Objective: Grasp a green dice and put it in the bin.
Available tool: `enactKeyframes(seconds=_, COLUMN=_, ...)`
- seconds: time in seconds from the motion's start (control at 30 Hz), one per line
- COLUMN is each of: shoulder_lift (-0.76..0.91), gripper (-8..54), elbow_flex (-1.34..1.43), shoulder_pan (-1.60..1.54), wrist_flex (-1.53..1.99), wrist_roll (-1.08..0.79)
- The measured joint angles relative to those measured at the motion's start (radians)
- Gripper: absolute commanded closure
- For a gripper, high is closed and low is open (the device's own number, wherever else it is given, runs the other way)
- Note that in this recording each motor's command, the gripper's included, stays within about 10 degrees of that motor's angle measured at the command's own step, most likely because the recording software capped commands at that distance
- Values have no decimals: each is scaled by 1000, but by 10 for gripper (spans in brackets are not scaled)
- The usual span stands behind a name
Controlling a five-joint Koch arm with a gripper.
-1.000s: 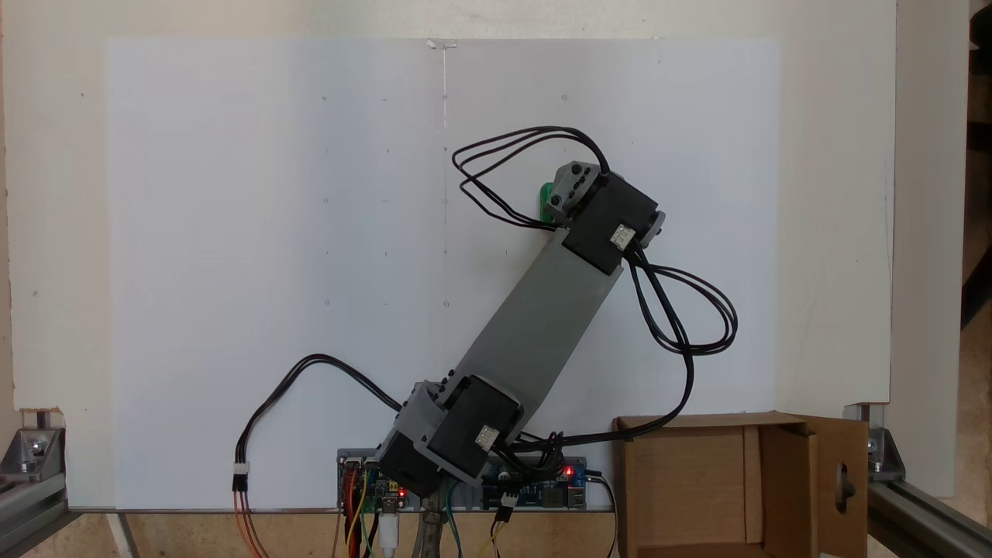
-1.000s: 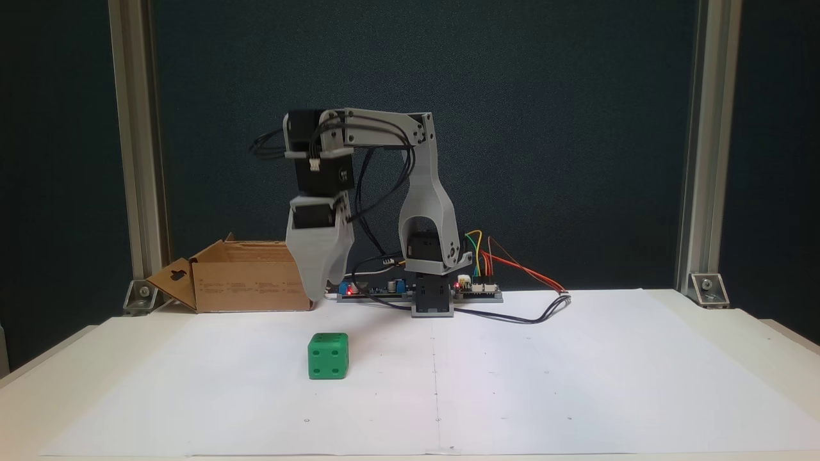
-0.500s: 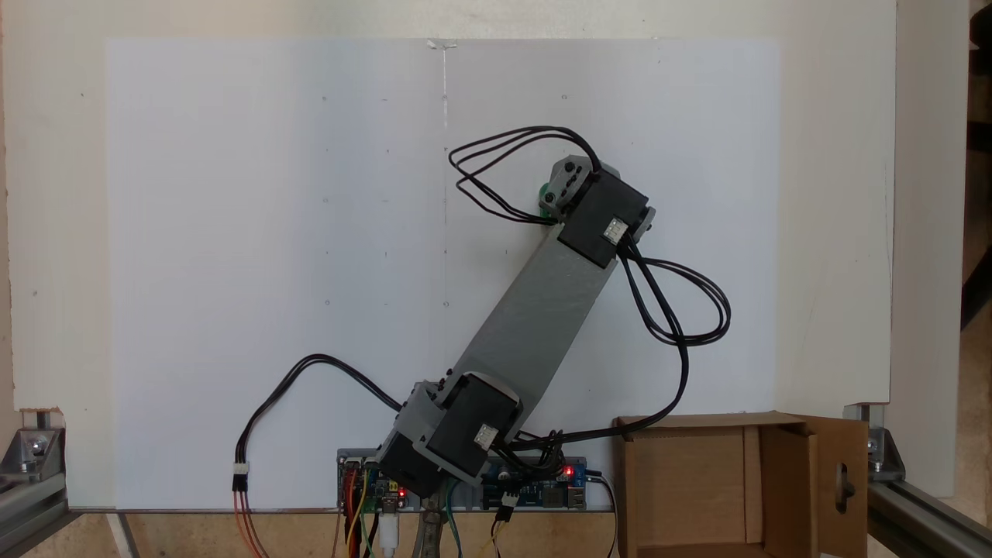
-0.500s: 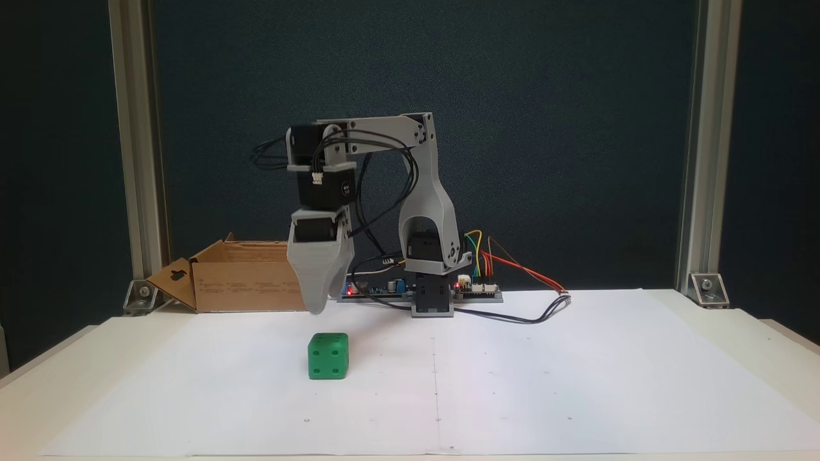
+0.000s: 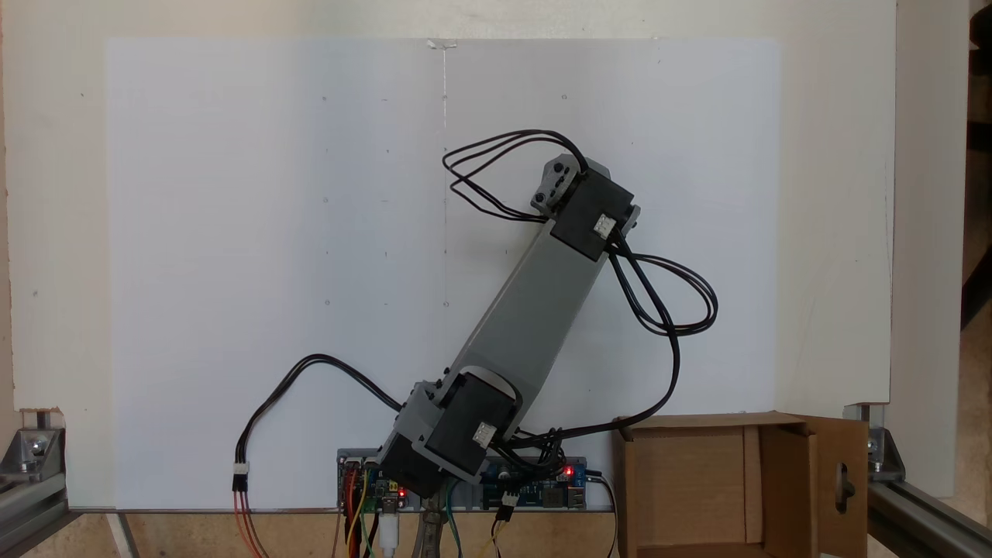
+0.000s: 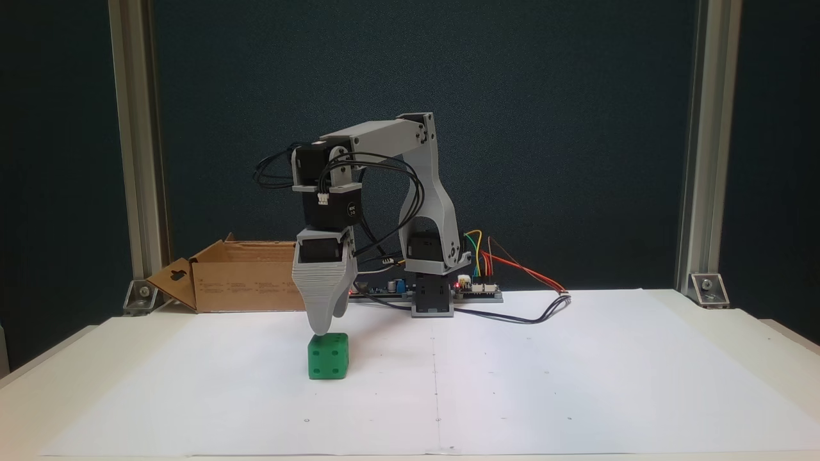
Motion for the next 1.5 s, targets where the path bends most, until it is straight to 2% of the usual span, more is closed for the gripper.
enactKeyframes(seconds=1.5, shoulder_lift=-115, gripper=6, elbow_flex=57, shoulder_pan=0, wrist_flex=-138, wrist_roll=0)
